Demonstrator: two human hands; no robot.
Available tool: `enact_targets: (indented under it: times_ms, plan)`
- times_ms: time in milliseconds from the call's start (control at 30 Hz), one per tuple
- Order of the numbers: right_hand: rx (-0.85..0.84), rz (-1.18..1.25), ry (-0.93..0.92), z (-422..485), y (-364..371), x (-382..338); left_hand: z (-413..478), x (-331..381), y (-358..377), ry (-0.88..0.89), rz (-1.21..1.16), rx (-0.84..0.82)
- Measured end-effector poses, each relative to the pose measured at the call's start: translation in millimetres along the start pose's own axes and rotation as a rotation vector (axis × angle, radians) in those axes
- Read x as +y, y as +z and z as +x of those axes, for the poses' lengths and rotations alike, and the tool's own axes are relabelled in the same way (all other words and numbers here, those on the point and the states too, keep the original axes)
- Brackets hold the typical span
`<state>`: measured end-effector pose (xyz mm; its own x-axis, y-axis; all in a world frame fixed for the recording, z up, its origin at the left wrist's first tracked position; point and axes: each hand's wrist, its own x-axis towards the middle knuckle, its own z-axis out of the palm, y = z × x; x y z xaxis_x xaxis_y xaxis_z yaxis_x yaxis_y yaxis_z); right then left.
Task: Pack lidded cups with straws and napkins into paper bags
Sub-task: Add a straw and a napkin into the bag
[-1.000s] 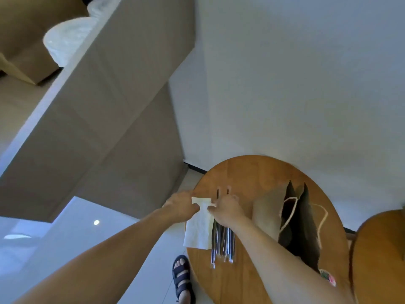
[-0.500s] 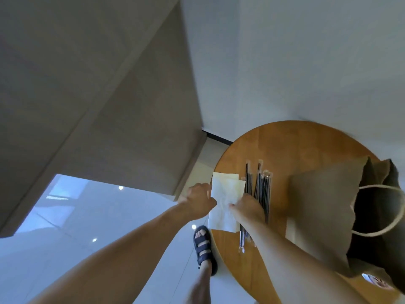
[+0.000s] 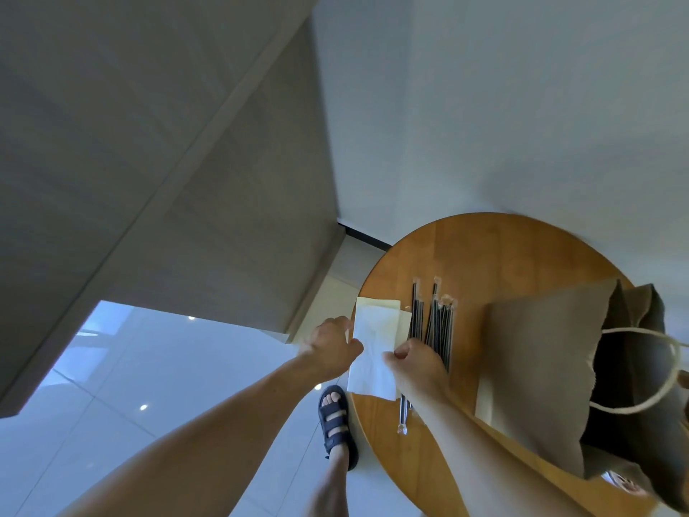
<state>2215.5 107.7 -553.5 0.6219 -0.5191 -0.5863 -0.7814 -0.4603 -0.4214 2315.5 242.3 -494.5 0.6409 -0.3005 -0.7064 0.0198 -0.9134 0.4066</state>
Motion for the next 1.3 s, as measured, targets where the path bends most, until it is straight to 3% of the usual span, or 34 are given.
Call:
enact_targets:
  times_ms: [200,333,500,567,667,800,967,1300]
  plan:
    - [0.003,0.554,0.022,-10,-4,0,1,7,5,-0.066,-0.222,-0.006]
    - [-0.117,0.902,-0.003,-19,-16,1,2,17,10,-0.179,-0.475,-0.032]
    - [-0.127,1.066,0.009,-17,-28,18,4,24,21,-0.247,-0.867,-0.141]
    - [-0.014,1.018,0.017,-10,-27,30,4,28,24,-0.226,-0.866,-0.121]
    - [0.228,0.605,0.005,3,-21,53,6,35,26,-0.204,-0.813,-0.071]
    - [0.183,0.114,0.048,18,-11,73,7,41,25,-0.169,-0.747,-0.049]
    - [0.080,0.028,0.098,28,-8,75,6,44,22,-0.139,-0.718,-0.025]
    - [0.085,0.127,0.134,18,-18,67,-1,55,18,-0.124,-0.664,0.003]
